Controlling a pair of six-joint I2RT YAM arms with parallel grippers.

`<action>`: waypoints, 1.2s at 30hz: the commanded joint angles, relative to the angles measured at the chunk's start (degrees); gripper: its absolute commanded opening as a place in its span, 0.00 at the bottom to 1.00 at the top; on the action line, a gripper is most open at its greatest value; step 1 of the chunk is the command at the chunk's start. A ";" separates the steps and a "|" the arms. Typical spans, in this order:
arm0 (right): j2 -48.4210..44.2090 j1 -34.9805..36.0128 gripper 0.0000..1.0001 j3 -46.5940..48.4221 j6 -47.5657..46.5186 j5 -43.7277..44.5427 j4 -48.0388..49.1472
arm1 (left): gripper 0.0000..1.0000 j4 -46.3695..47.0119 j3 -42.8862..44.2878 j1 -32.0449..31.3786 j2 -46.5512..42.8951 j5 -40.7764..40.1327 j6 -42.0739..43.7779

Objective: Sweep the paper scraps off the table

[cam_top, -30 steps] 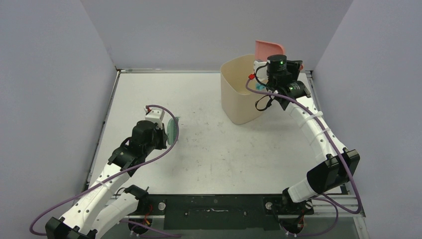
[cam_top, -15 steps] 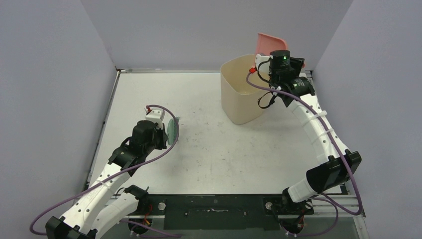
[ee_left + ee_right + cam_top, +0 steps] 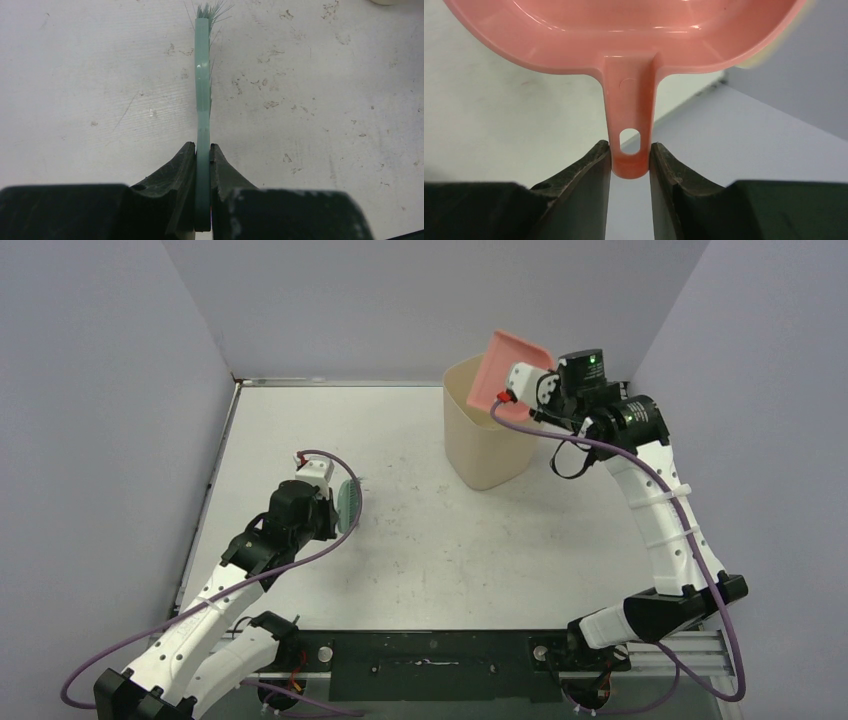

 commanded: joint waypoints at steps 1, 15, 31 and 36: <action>-7.39 1.74 0.05 -8.95 -3.14 -17.38 -12.04 | 0.00 4.59 0.53 0.85 -1.35 1.79 -0.44; -18.02 1.80 0.07 -42.81 9.89 -17.47 5.30 | 0.00 8.65 -0.20 3.22 -3.47 7.61 -8.20; -16.98 -11.93 0.05 -58.08 21.67 -3.87 28.14 | 0.03 45.22 -29.95 2.55 -9.71 5.71 -48.56; -8.23 -26.75 0.05 -55.28 19.67 -11.91 28.57 | 0.03 47.64 -31.17 2.25 -6.48 6.04 -49.33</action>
